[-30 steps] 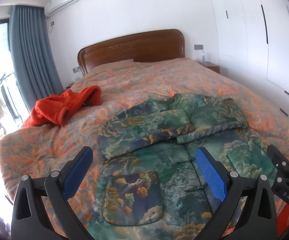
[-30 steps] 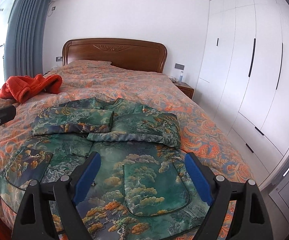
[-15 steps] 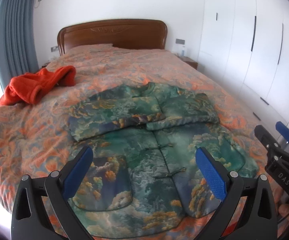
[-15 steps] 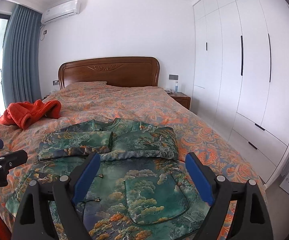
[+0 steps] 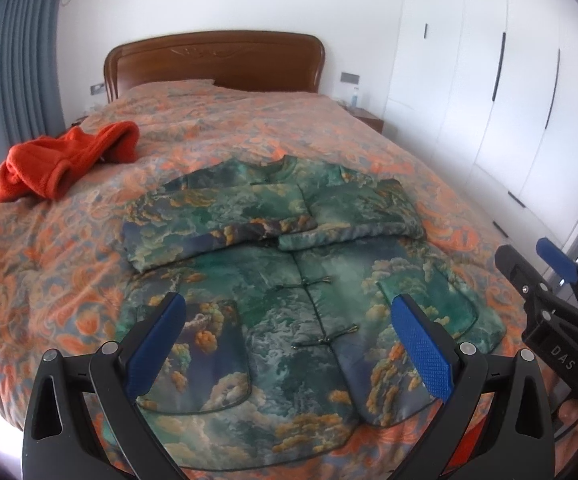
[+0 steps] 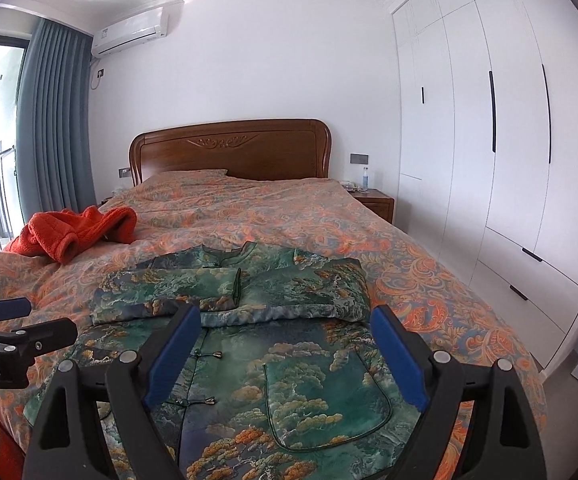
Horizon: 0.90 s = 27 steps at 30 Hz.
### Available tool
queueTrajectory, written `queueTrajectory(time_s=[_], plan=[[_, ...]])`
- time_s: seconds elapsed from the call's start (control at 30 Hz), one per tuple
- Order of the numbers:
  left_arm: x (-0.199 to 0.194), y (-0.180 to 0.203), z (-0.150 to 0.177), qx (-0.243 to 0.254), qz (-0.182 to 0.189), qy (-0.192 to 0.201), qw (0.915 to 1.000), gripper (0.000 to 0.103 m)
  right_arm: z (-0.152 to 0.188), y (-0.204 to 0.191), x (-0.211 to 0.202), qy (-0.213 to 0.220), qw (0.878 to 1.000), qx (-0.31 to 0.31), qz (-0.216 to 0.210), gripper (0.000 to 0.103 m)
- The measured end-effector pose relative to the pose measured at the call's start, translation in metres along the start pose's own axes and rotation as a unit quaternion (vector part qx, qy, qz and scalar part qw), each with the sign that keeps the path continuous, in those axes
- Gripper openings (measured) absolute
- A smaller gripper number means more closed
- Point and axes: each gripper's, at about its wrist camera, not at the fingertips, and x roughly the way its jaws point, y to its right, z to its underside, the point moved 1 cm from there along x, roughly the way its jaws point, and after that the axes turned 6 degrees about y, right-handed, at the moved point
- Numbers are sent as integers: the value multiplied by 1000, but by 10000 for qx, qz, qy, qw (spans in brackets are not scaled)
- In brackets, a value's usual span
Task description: Fold large clothes
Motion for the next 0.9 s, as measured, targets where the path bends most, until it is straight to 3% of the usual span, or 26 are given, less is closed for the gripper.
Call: queueTrajectory(time_s=[0.13,0.27,0.4,0.47,0.57,0.67,0.9], plan=[[9,-13,11,45,-166,-147,9997,102,10,-7,9,-242,9993,-268,-3,89],[25,-53,36,125,-670,-471,9966,102,23,-2,26,-629,9968,-349,-338,89],[41,-124,73,-43,-1341,-1031,9856,102,47,31,63,-1434,9859,-254,-825,89],[47,-160,92,-268,-1432,-1353,9800,102,62,61,83,-1882,9793,-113,-736,89],[54,-193,117,-729,-1223,-1786,9736,102,86,108,113,-2531,9661,185,-473,89],[62,-209,137,-1363,-607,-2059,9671,102,107,150,134,-3081,9480,664,-435,89],[70,-194,145,-1721,233,-2186,9602,101,134,173,152,-3682,9176,1205,-893,89]])
